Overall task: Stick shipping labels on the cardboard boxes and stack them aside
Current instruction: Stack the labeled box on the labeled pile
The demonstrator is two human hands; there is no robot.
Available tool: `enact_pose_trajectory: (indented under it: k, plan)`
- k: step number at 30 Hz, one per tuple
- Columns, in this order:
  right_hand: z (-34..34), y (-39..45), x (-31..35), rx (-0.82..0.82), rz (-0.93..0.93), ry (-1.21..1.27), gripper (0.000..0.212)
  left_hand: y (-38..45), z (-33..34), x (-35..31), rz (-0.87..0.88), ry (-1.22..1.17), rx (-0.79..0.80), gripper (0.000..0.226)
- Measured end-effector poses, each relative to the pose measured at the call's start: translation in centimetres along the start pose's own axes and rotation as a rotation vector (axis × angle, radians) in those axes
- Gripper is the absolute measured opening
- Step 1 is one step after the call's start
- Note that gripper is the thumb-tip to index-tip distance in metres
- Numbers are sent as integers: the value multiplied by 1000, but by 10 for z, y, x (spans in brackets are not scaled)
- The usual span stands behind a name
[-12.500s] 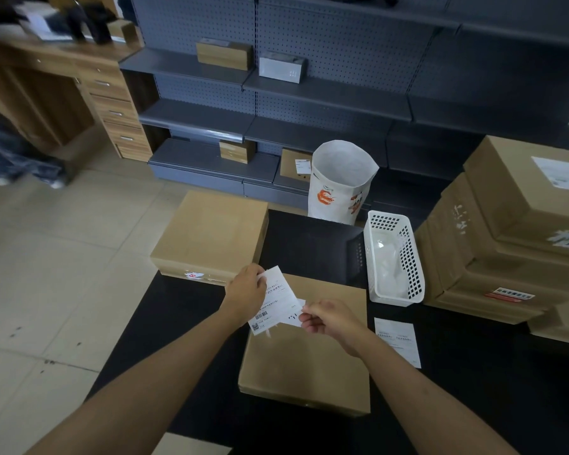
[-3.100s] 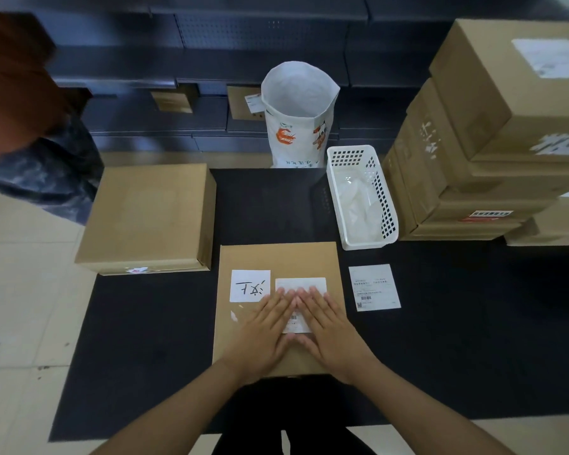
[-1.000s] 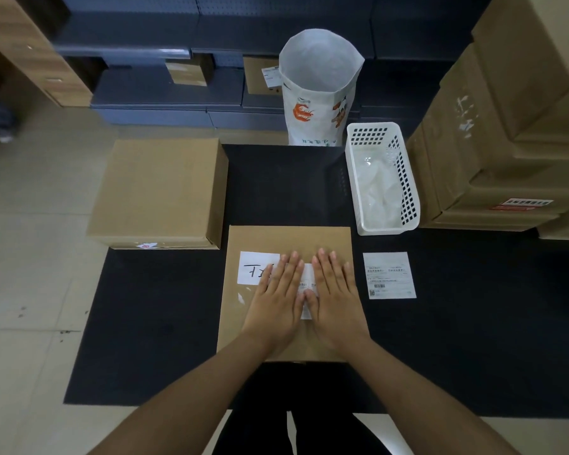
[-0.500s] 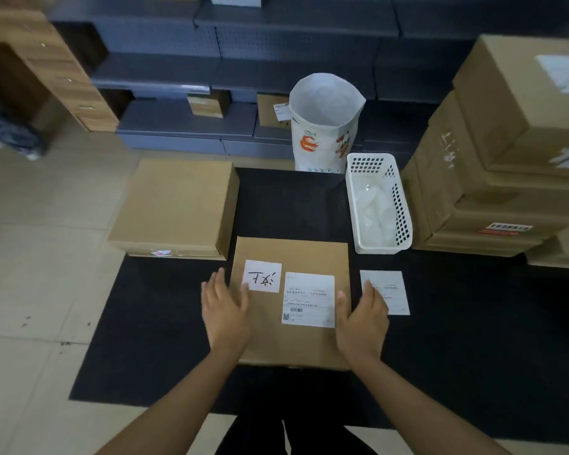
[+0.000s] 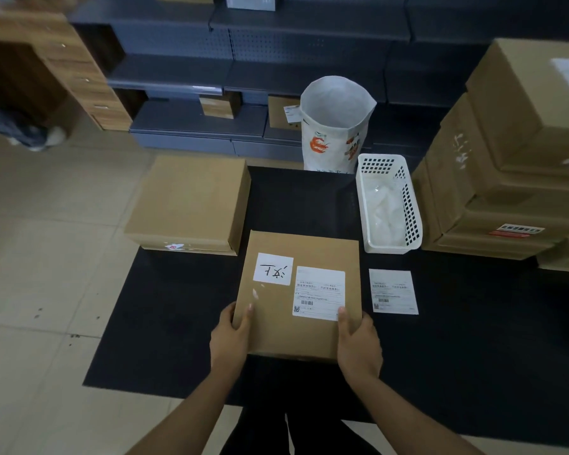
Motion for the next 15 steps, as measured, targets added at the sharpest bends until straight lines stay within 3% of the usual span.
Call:
enact_pose_trajectory:
  k: [15]
  plan:
    - [-43, 2, 65, -132, -78, 21, 63, 12, -23, -70, 117, 36, -115, 56]
Point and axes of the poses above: each hand's wrist, its own y-axis towards the middle knuckle, its own z-axis out of the palm, x = y × z, the point moved 5 cm from there along y, towards the middle knuckle, and after that the axes turned 11 degrees about x, right-handed, at the moved point
